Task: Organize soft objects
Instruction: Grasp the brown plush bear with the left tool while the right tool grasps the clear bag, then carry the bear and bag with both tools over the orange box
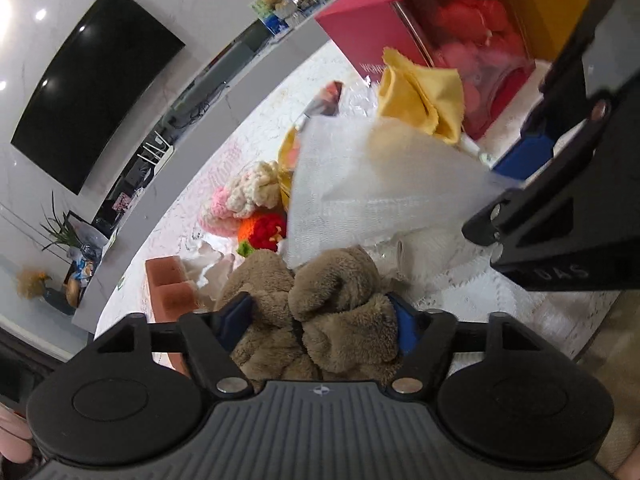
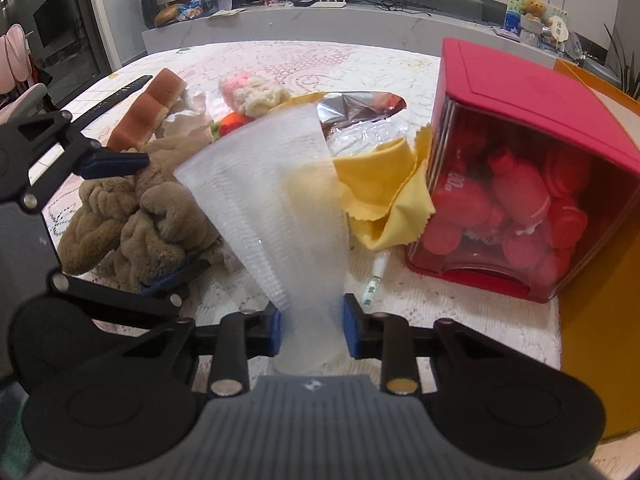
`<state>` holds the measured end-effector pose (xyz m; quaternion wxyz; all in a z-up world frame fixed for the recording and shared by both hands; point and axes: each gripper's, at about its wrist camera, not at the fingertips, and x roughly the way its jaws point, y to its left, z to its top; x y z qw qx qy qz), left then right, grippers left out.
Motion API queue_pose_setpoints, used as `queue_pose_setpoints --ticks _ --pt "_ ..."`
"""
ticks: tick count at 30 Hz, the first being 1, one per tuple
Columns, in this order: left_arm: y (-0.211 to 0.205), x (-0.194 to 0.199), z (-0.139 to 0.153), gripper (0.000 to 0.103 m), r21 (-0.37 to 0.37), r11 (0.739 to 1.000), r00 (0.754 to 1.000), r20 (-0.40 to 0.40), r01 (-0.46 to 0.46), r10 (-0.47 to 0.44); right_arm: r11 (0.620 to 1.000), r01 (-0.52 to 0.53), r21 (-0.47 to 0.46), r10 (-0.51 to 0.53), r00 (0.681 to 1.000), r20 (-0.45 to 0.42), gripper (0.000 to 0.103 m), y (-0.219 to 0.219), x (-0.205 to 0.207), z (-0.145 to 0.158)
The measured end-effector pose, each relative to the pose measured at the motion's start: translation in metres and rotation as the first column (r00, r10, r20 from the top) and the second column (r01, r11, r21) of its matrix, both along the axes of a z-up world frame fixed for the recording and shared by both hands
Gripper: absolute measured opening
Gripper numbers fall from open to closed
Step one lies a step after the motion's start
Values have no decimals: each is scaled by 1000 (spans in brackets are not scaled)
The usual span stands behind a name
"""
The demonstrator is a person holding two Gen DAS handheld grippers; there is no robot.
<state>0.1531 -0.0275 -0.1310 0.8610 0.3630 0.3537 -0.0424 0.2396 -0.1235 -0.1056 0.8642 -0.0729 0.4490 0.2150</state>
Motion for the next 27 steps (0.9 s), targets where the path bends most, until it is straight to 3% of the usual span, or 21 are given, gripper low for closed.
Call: queue_pose_setpoints --ticks 7,9,11,15,27 --pt "25 -7 28 36 -173 983 997 32 -62 68 1000 -3 16 3 1000 2 28 -4 -4 2" --pt "27 -11 38 29 -192 979 995 60 -68 81 1000 -9 20 9 1000 12 22 -4 -5 3" --pt "30 -16 48 27 -216 974 993 79 -72 91 999 -15 28 15 1000 23 10 -5 -7 5" --pt "37 -31 65 26 -253 963 985 119 -92 125 997 -21 77 18 999 29 2 -8 -12 11" --pt "40 -84 125 26 -371 928 962 240 -34 132 991 -1 133 -18 990 140 0 -15 -56 68"
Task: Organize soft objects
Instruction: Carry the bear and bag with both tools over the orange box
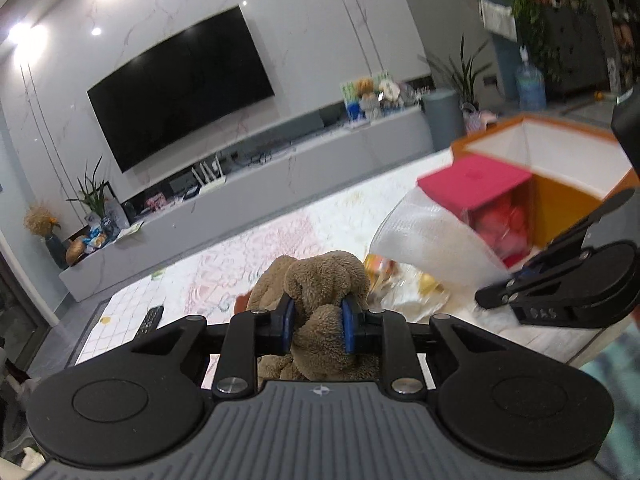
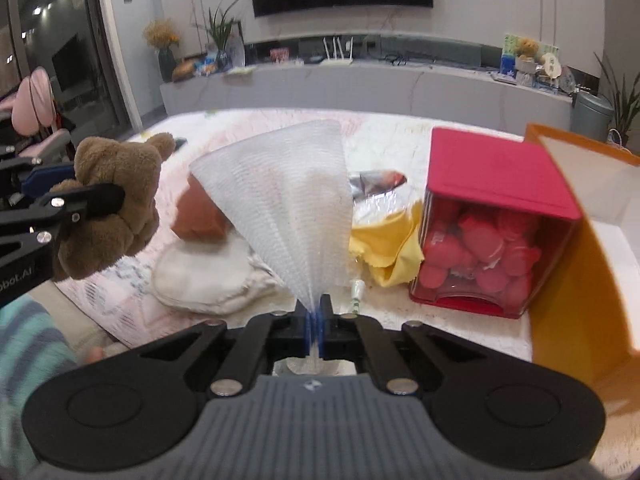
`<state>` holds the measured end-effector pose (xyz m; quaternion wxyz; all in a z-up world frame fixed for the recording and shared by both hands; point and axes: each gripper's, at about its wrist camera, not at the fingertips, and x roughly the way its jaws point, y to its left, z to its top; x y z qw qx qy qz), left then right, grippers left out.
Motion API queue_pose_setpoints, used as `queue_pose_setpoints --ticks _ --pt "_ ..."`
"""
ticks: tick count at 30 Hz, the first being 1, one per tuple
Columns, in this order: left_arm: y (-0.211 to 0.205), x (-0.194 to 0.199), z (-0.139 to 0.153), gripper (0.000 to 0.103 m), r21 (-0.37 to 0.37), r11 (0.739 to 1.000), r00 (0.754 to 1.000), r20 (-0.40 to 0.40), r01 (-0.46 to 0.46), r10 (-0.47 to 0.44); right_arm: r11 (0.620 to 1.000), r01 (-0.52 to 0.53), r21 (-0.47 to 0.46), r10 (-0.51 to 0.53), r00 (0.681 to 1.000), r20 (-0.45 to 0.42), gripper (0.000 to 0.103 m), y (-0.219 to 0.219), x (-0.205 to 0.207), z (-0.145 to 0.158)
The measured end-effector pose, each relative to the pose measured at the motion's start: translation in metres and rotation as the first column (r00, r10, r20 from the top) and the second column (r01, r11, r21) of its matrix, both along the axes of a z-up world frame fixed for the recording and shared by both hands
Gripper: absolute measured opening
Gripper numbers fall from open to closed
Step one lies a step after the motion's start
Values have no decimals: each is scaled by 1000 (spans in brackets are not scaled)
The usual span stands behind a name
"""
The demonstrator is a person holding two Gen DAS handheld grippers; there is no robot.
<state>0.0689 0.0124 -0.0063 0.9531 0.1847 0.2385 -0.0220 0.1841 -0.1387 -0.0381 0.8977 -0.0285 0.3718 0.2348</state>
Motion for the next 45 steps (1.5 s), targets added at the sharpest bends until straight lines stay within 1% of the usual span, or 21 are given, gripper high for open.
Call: queue_pose_setpoints --ticks 4,7,10,14,16,19,21,28,30,32,35,36,40,43,45 --pt "-7 -16 19 26 -36 999 998 50 41 -39 999 10 33 -11 1000 29 0 -8 -22 21" --pt "-14 -24 32 26 -64 994 993 83 89 -83 998 24 54 -26 999 46 0 -19 -39 39" --pt "-26 -29 41 26 -82 987 986 107 135 -126 997 40 68 -44 997 59 0 -33 -54 56" --pt "-44 -30 54 26 -98 971 970 139 216 -202 994 82 77 -89 993 82 0 -62 -69 78" --pt "-54 -28 59 26 -107 960 959 147 258 -241 991 105 80 -111 990 85 0 -78 -74 88" --pt "-73 -16 66 26 -134 936 940 149 326 -306 987 148 67 -154 983 95 0 -105 -77 99" --pt "-89 -8 69 26 -132 921 926 152 366 -346 981 186 60 -192 976 104 0 -123 -77 106" --pt "-142 29 73 26 -132 866 874 138 483 -466 942 330 56 -334 932 138 0 -192 -61 127" --pt "-158 40 72 26 -117 849 855 131 515 -501 932 355 69 -361 923 134 0 -208 -51 130" --pt "-174 48 70 26 -82 834 836 129 545 -534 924 375 73 -382 917 117 0 -224 -37 130" --pt "-199 62 62 26 -3 813 808 123 582 -577 916 396 57 -400 913 81 0 -242 -10 126" --pt "-205 66 57 26 17 810 804 110 587 -585 916 398 51 -401 914 67 0 -246 -2 123" --pt "-230 88 36 26 88 783 784 34 615 -620 916 401 29 -400 916 -10 0 -263 35 106" --pt "-243 104 16 26 149 757 768 -36 637 -639 919 394 20 -392 917 -73 0 -270 59 89" --pt "-250 109 3 26 189 733 755 -89 653 -649 923 384 15 -381 918 -109 0 -272 72 78"
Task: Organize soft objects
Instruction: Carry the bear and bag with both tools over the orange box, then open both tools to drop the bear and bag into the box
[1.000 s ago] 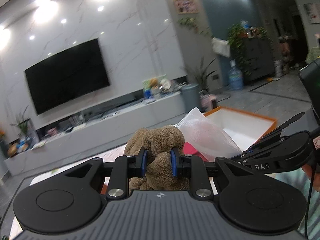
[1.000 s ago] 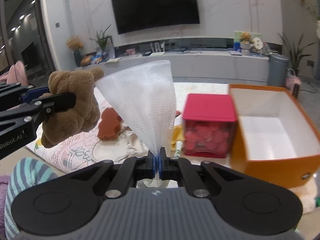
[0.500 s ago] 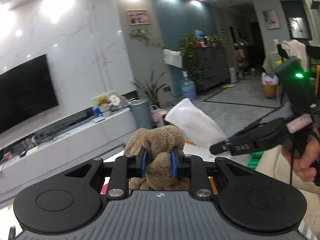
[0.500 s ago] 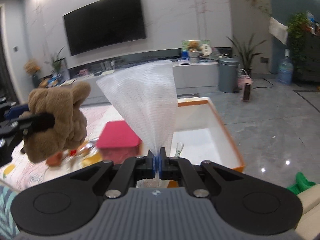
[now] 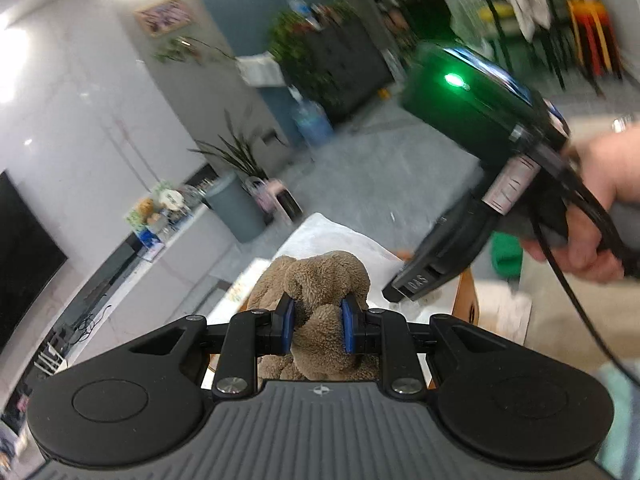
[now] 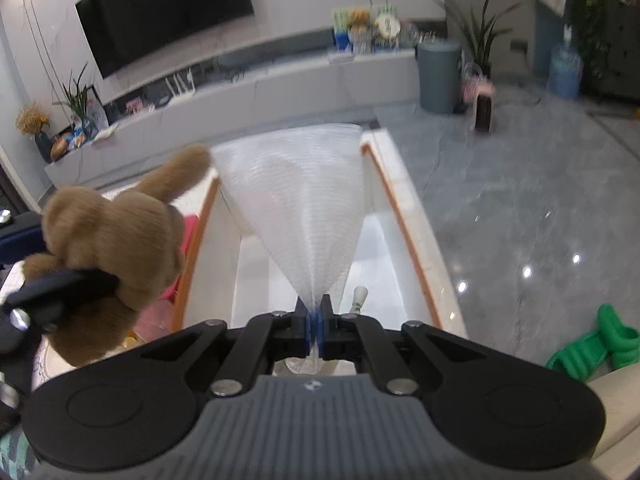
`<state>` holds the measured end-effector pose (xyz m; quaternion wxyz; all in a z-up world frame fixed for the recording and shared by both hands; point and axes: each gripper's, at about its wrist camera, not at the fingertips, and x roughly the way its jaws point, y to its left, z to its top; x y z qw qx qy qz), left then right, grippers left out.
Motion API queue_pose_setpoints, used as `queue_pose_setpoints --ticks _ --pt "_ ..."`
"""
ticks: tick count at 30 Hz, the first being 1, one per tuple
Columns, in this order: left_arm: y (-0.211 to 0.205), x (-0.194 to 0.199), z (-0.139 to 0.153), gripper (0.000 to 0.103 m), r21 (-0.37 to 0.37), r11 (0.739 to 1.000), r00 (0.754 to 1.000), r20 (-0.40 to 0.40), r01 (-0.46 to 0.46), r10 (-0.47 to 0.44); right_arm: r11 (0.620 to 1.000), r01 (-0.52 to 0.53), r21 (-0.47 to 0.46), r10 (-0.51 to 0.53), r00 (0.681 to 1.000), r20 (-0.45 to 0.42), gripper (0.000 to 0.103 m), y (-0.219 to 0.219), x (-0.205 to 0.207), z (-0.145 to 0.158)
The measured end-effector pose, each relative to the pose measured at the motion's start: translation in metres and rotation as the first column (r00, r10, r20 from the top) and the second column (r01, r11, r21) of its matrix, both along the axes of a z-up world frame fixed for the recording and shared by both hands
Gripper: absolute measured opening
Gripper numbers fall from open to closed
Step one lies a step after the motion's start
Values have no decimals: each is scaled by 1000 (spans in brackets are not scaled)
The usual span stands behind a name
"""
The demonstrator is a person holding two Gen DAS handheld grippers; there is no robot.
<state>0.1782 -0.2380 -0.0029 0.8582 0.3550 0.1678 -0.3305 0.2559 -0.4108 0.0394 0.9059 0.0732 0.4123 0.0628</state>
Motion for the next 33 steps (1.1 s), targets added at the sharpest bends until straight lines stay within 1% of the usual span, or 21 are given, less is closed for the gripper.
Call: queue_pose_setpoints --ticks 3,6,10,14,16,17,20,25,28,31,33 --pt "-11 8 -16 26 84 996 999 -12 34 -33 1000 -17 -4 17 998 -57 0 -2 19 -20" --pt "-18 19 -32 26 155 985 997 -42 76 -71 999 -41 3 41 992 -123 0 -6 34 -40" --pt "-24 32 -49 27 219 967 987 -118 129 -105 997 -71 -4 69 980 -187 1 -8 51 -59" --pt "-32 53 -61 27 282 947 975 -199 154 -100 994 -111 -22 103 966 -237 1 -9 63 -73" --pt "-32 55 -67 27 298 938 968 -228 175 -108 989 -141 -38 126 957 -263 2 -12 66 -81" --pt "-32 58 -69 27 305 936 966 -237 177 -106 987 -155 -44 137 952 -275 5 -10 67 -84" --pt "-35 65 -76 28 321 929 959 -267 181 -95 980 -192 -58 166 936 -309 8 -5 70 -93" --pt "-36 71 -86 28 322 928 946 -316 185 -78 973 -219 -73 181 919 -351 10 0 73 -102" --pt "-34 77 -83 28 285 945 932 -357 164 -54 968 -231 -95 183 915 -361 10 4 72 -105" --pt "-32 85 -79 30 268 953 924 -382 145 -33 965 -232 -119 176 916 -360 12 6 71 -104" --pt "-30 89 -77 30 246 962 918 -395 120 -14 966 -228 -126 170 918 -358 17 7 70 -103"
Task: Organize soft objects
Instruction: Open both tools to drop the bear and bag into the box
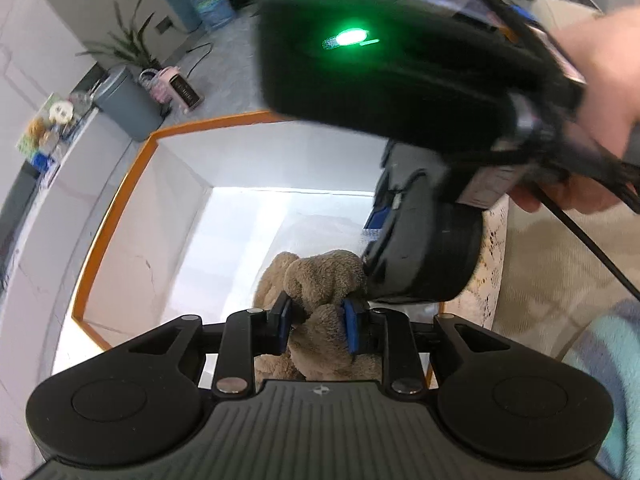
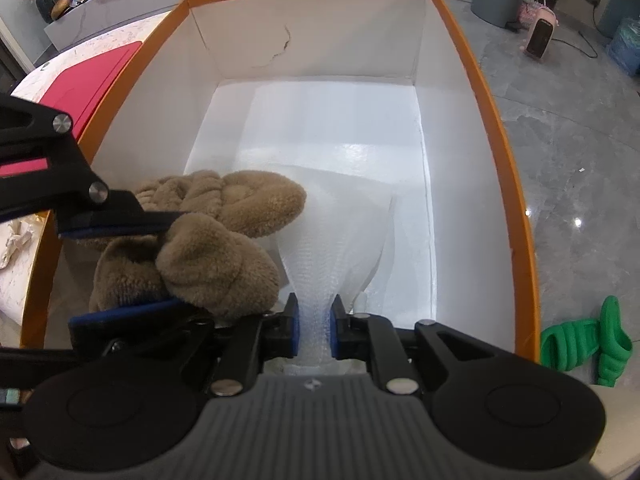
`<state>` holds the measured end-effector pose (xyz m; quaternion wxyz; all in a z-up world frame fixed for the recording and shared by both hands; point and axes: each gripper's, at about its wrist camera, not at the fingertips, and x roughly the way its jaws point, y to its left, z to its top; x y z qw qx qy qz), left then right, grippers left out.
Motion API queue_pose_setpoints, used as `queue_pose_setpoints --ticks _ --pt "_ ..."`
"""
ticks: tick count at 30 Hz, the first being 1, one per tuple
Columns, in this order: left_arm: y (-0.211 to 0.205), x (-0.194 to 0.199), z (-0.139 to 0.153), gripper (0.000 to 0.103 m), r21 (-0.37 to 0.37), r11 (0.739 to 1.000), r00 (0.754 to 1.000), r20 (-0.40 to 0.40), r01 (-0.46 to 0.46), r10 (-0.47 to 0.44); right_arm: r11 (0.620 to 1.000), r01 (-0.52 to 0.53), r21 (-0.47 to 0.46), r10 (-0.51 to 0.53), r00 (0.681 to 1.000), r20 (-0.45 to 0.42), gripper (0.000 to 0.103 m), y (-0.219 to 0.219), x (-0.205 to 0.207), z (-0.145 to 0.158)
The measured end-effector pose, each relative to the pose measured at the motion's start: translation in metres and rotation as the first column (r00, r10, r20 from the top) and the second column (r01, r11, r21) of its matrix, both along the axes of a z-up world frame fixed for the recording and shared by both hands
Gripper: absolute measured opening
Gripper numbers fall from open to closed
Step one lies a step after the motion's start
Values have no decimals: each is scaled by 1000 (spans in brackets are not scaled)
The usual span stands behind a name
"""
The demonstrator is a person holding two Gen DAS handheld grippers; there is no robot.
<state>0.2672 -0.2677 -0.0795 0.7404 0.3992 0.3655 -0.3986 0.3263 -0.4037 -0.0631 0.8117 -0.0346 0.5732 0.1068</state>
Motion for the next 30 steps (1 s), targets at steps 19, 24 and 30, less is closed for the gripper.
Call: queue_pose_setpoints --ticks 19,24,30 --pt "28 -19 52 54 -108 992 998 26 -58 61 998 23 -64 -17 995 95 61 6 -26 46" --pt "41 -33 68 55 -152 984 991 79 -91 104 998 44 -52 -36 987 155 66 11 -39 68" --pt "74 -56 96 55 -251 956 977 107 -153 185 998 56 -17 -50 965 258 68 27 -69 96"
